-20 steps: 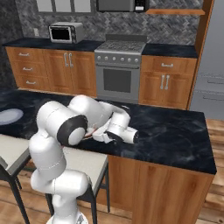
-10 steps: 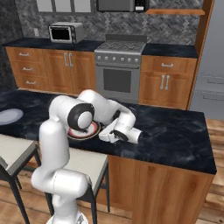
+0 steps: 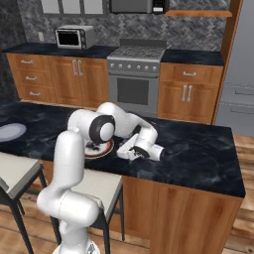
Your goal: Retrieve the wine glasses from the counter and place one next to each plate.
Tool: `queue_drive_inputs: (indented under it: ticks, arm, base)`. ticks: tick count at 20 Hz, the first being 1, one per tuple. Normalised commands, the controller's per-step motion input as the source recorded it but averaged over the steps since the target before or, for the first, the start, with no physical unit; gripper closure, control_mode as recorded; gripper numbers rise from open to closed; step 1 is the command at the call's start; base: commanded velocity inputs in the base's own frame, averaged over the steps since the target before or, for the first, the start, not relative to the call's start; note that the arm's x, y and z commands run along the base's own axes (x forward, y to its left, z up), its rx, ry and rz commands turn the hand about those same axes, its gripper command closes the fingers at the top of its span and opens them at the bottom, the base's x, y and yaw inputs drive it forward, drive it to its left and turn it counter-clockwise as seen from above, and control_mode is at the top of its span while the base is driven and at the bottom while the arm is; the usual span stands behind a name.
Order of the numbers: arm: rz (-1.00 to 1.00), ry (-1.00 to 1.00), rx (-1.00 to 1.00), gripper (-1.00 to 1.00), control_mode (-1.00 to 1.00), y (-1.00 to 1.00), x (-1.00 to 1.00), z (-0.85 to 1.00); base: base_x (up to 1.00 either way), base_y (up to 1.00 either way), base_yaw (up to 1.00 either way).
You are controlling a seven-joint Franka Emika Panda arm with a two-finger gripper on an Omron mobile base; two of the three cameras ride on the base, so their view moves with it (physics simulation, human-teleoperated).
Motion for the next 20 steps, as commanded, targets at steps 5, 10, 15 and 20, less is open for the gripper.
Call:
queue_drive_inputs:
  ticks: [5, 10, 15, 20]
  arm:
    - [0.00, 0.00, 0.00, -1.00, -1.00, 0.00, 0.14, -0.33]
    - [0.01, 0.03, 0.00, -1.00, -1.00, -0.08, -0.17, -0.05]
    - [0.00, 0.18, 0.00, -1.00, -1.00, -0.06, -0.41, 0.05]
    - [0.00, 0.19, 0.00, -1.00, -1.00, -0.15, -0.15, 0.00]
  base:
    - [0.00, 0.00, 0.00]
    - [0.00, 0.00, 0.00]
    - [0.00, 0.00, 0.00]
    - [0.00, 0.00, 0.00]
